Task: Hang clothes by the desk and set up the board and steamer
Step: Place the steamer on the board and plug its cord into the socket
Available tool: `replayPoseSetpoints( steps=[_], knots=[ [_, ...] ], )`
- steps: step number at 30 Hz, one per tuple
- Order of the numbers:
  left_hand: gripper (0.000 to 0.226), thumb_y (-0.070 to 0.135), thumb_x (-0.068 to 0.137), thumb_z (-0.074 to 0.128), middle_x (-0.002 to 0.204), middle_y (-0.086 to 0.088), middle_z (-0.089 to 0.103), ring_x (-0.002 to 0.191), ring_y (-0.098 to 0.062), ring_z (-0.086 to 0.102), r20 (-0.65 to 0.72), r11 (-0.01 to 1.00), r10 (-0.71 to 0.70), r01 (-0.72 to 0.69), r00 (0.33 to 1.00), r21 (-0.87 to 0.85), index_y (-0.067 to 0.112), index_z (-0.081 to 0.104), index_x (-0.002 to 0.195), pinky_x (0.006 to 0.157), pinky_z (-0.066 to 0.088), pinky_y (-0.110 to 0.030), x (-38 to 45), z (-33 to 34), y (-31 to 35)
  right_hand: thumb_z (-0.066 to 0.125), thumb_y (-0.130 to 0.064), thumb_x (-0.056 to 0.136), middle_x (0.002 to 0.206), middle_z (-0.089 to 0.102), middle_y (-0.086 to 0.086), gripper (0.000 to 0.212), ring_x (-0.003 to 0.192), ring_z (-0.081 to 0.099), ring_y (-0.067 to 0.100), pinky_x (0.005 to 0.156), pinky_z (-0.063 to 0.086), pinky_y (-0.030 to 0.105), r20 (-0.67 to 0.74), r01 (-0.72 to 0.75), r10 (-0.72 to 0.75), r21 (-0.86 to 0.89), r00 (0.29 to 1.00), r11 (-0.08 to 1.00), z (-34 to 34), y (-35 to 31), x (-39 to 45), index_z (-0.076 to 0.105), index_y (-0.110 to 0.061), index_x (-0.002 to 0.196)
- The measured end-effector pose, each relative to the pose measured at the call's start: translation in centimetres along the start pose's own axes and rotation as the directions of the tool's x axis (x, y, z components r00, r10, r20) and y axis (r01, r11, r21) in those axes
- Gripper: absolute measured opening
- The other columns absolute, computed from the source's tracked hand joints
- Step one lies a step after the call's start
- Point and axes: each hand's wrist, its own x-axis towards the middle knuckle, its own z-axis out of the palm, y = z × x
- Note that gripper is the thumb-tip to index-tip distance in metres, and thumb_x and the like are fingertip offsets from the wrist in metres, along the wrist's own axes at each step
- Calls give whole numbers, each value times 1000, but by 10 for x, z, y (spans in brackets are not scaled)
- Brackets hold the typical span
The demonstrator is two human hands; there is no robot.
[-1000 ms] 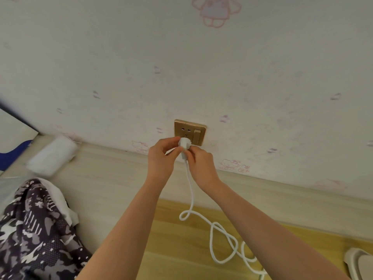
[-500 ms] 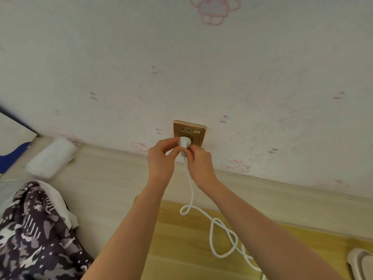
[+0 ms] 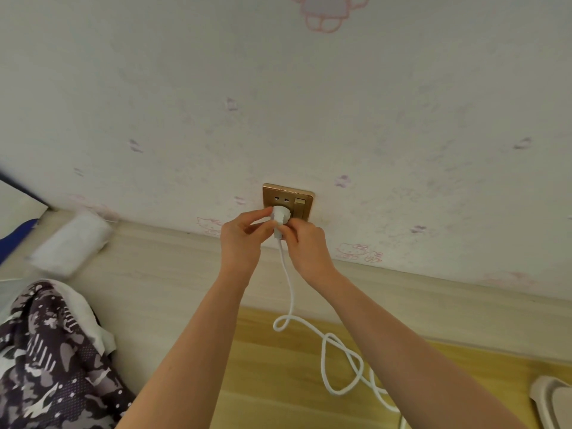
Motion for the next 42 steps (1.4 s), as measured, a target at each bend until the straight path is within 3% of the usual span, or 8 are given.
replayPoseSetpoints(
  steps=[6, 15, 20, 24, 27, 33, 40, 42],
  knots=[
    [25, 9, 85, 69, 105, 5, 72, 89, -5, 69, -16, 999, 18, -18, 1000, 38, 24, 73, 105, 88, 56, -34, -1, 2, -5, 48, -24, 99, 78, 62, 3, 25, 63, 53, 11, 55, 38, 13, -18, -12, 12, -8, 1000, 1000, 2, 0, -1, 65, -6, 95],
    [25, 12, 89, 64, 107, 6, 71, 94, -4, 65, -70, 987, 71, -59, 995, 151, 26, 70, 109, 91, 52, -29, -9, 9, -3, 48, -34, 98, 81, 65, 4, 29, 68, 59, 17, 61, 47, 26, 38, -35, 41, -136, 998, 990, -9, -5, 0, 63, -9, 98],
    [25, 16, 92, 61, 112, 6, 68, 94, -9, 64, -27, 957, 112, -100, 993, 271, 21, 66, 116, 86, 52, -27, -15, 6, 5, 49, -37, 97, 117, 66, 9, 38, 103, 64, 25, 89, 52, 38, 107, -4, 29, -231, 994, 973, -30, -12, -23, 57, -11, 124],
    [26, 20, 94, 57, 111, 7, 66, 92, -8, 62, 12, 917, 156, -149, 988, 370, 19, 62, 120, 82, 50, -23, -41, 2, 2, 45, -38, 99, 128, 61, 10, 45, 115, 58, 27, 94, 48, 39, 162, -4, 63, -342, 985, 940, -50, -1, -62, 46, -11, 135],
    [28, 21, 96, 53, 111, 5, 64, 96, -10, 59, 86, 822, 204, -218, 975, 526, 17, 60, 123, 82, 46, -22, -72, -1, -6, 41, -36, 100, 127, 60, 10, 45, 116, 56, 27, 93, 47, 40, 195, 12, 73, -405, 978, 914, -65, 13, -96, 43, -11, 137],
    [32, 17, 93, 55, 114, -9, 67, 114, -29, 53, 297, 451, 313, -416, 902, 789, 8, 60, 123, 91, 47, -44, -148, -3, -42, 37, -31, 101, 139, 46, 8, 49, 126, 43, 27, 96, 45, 40, 219, 27, 100, -513, 971, 858, -92, 40, -174, 28, -16, 146],
    [39, 29, 87, 40, 101, -6, 69, 98, -31, 62, 419, 299, 225, -472, 880, 830, 12, 66, 110, 75, 52, -40, -256, 7, -84, 40, -28, 99, 135, 49, 9, 40, 126, 42, 28, 98, 39, 39, 205, 60, 91, -628, 974, 776, -109, 75, -282, 44, -11, 135],
    [30, 24, 86, 54, 100, -4, 70, 95, -29, 63, 452, 242, 270, -514, 850, 823, 12, 66, 110, 72, 54, -39, -292, 11, -97, 39, -27, 99, 134, 49, 10, 40, 126, 42, 28, 99, 39, 38, 208, 91, 60, -649, 976, 756, -112, 88, -317, 44, -10, 135]
  ],
)
